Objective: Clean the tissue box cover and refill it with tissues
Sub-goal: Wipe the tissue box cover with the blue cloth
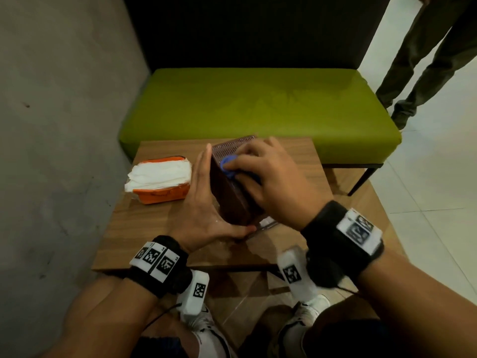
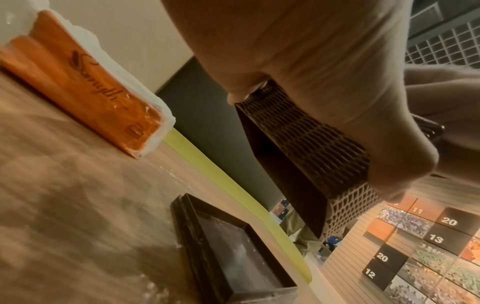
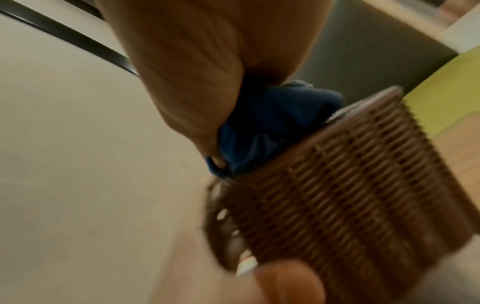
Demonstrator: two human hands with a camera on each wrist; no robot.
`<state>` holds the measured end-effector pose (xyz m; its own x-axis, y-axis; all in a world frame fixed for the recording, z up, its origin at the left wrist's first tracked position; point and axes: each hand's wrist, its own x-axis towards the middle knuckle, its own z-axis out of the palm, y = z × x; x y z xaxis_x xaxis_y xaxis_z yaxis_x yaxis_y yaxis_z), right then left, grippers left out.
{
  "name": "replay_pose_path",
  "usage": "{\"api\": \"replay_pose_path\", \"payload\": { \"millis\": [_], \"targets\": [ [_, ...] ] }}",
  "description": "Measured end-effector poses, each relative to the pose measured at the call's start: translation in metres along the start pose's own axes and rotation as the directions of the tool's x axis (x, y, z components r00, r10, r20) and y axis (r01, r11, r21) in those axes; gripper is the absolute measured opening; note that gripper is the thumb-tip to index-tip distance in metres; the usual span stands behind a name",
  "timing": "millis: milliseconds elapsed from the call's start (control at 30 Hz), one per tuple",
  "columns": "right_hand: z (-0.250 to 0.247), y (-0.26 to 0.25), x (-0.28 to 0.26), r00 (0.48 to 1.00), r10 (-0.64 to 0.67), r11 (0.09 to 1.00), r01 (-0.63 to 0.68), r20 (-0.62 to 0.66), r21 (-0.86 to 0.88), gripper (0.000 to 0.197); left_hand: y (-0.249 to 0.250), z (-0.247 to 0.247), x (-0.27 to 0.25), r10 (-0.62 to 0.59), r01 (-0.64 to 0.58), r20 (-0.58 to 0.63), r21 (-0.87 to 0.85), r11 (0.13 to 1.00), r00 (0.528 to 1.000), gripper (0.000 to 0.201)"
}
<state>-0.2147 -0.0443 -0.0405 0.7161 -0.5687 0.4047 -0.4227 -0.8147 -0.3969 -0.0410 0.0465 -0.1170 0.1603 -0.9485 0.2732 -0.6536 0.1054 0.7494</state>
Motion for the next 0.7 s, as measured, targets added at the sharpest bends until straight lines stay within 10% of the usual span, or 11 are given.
{"api": "replay_pose_path", "payload": {
  "millis": [167,333,467,700],
  "targets": [
    [-0.024,0.001,-0.048,0.974,-0.132,0.991,0.125,0.186,0.048,0.026,-0.005,-0.007,-0.007,0.052,-0.052,-0.015,0.023,0.998,0.999,0.164],
    [-0.017,0.056,-0.012,0.97,0.227,0.969,-0.217,-0.081,0.122,0.022,0.003,-0.006,-0.006,0.089,-0.088,-0.02,0.036,0.995,0.996,0.164],
    [-0.014,0.056,-0.017,0.897,0.438,0.746,-0.396,0.052,0.535,0.024,0.005,-0.008,-0.001,0.062,-0.062,0.003,-0.016,0.998,0.998,0.165],
    [-0.004,0.053,-0.042,0.834,0.551,0.623,-0.394,-0.021,0.676,0.035,0.012,-0.009,0.011,0.044,-0.025,0.227,-0.086,0.996,0.973,0.144]
  ]
}}
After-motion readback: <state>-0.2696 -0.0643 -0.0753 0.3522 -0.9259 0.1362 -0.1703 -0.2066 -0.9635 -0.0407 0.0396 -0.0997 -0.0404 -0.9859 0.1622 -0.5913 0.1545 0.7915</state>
